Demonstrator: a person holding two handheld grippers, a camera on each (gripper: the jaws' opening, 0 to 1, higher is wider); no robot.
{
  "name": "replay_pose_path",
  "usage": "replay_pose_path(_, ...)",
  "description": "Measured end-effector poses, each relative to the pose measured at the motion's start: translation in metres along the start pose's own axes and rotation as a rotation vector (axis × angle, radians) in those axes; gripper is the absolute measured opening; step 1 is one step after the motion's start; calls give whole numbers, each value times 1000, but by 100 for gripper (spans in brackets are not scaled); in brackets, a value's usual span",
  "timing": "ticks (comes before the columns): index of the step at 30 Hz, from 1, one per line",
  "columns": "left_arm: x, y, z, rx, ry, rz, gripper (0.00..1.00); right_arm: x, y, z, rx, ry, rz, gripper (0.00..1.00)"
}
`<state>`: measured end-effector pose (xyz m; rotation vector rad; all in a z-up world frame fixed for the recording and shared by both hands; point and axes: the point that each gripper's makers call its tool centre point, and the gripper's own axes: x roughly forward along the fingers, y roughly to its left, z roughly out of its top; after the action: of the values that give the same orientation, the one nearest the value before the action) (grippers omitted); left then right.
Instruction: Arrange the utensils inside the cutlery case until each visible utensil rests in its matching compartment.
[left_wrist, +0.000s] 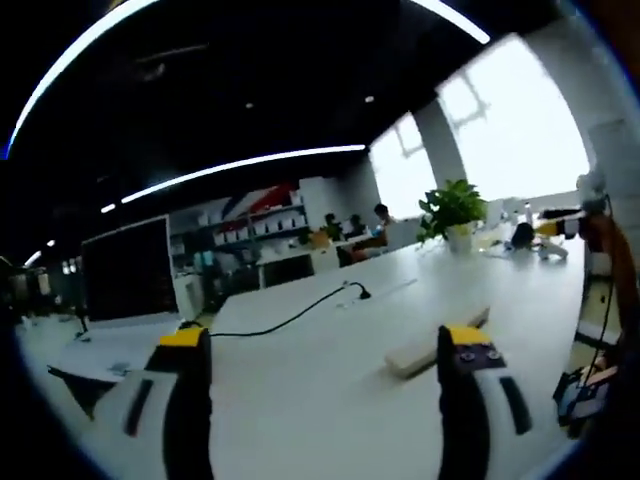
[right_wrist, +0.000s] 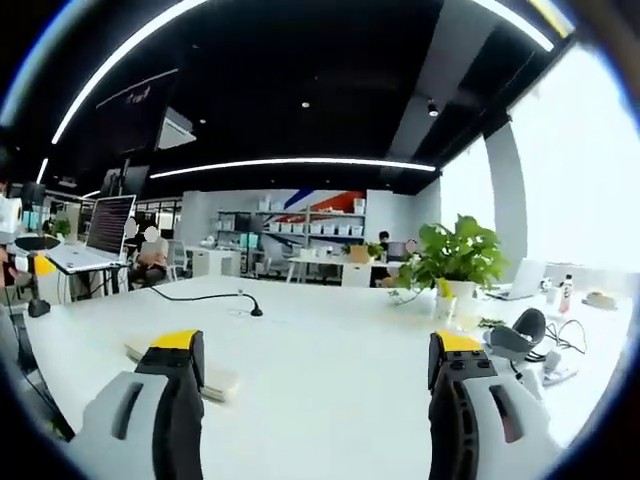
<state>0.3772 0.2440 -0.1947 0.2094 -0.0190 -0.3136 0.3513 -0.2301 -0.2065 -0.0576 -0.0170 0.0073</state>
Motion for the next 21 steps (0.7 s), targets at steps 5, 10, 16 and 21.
replay_pose_path(5, -1, -2, -4, -71, -3, -13, 99, -6, -5, -2, 9, -1, -22, 96)
replay_pose_path(10, -1, 10, -6, -86, -17, 60, 98, -10, -10, -4, 3, 5, -51, 96)
replay_pose_path(16, -9, 18, -3, -142, -55, 87, 96, -15, -11, -3, 1, -3, -56, 96)
replay_pose_path(21, -14, 18, -2, -155, -69, 91, 96, -21, -12, 1, -4, -22, -59, 98)
